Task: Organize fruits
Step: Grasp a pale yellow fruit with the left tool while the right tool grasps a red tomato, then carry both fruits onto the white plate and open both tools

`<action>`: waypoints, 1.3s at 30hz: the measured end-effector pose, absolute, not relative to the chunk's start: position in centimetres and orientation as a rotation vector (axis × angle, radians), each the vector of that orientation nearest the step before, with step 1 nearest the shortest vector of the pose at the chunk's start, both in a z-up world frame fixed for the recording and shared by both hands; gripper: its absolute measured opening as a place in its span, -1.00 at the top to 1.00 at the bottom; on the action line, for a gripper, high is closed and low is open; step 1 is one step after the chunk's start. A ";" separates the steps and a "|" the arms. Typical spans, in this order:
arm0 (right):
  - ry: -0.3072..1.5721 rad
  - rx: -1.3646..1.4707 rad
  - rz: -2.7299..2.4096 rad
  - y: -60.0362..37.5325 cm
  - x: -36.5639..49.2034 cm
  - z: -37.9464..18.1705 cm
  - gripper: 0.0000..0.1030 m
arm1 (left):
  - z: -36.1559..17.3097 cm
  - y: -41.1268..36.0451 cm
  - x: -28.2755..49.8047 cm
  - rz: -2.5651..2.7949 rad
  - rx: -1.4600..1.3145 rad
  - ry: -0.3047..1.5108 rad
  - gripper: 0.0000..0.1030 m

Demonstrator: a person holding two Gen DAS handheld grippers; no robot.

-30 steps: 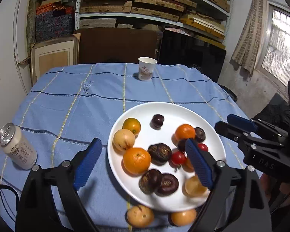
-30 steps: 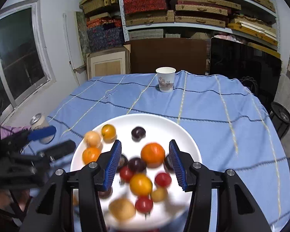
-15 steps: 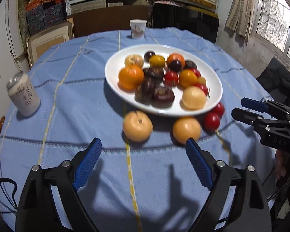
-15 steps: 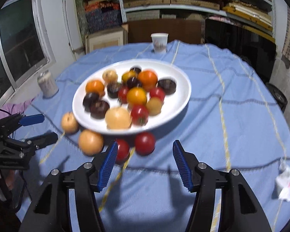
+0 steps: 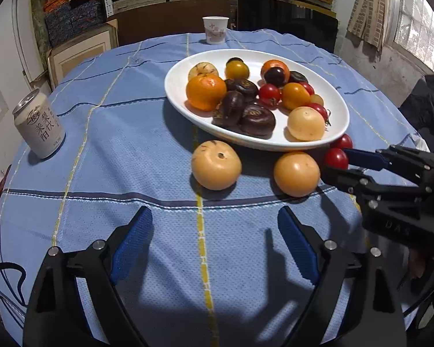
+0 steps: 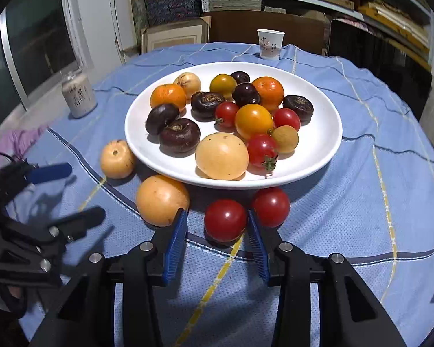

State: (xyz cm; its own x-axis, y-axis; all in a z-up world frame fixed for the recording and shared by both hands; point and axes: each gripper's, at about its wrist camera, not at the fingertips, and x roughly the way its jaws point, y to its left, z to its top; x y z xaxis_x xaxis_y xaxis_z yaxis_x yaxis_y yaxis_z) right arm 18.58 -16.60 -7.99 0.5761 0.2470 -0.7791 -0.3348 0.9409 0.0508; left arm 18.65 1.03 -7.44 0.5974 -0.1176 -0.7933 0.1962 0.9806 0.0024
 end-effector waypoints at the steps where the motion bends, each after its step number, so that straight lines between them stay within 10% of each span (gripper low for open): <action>1: 0.895 -0.109 0.338 -16.5 18.6 -8.0 0.18 | -7.4 1.2 18.8 -0.180 0.084 0.912 -0.67; 18: 0.771 0.046 0.343 -19.4 14.0 -6.1 0.43 | -8.3 0.3 23.3 -0.072 0.174 0.897 -0.67; 24: 0.788 0.082 0.330 -20.2 13.8 -6.4 0.43 | -8.4 -0.4 22.6 -0.128 0.194 0.881 0.21; 39: 0.772 0.073 0.325 -20.5 12.9 -6.2 0.43 | -5.6 -0.6 18.7 -0.196 0.152 0.820 0.21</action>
State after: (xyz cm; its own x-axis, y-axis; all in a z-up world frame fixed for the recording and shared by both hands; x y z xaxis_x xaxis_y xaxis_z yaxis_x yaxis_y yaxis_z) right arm 12.91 -20.51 -6.18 0.6696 0.3144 -0.6729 -0.2613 0.9478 0.1828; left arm 18.65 -0.62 -5.63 0.6658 -0.1143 -0.7373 0.2312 0.9712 0.0582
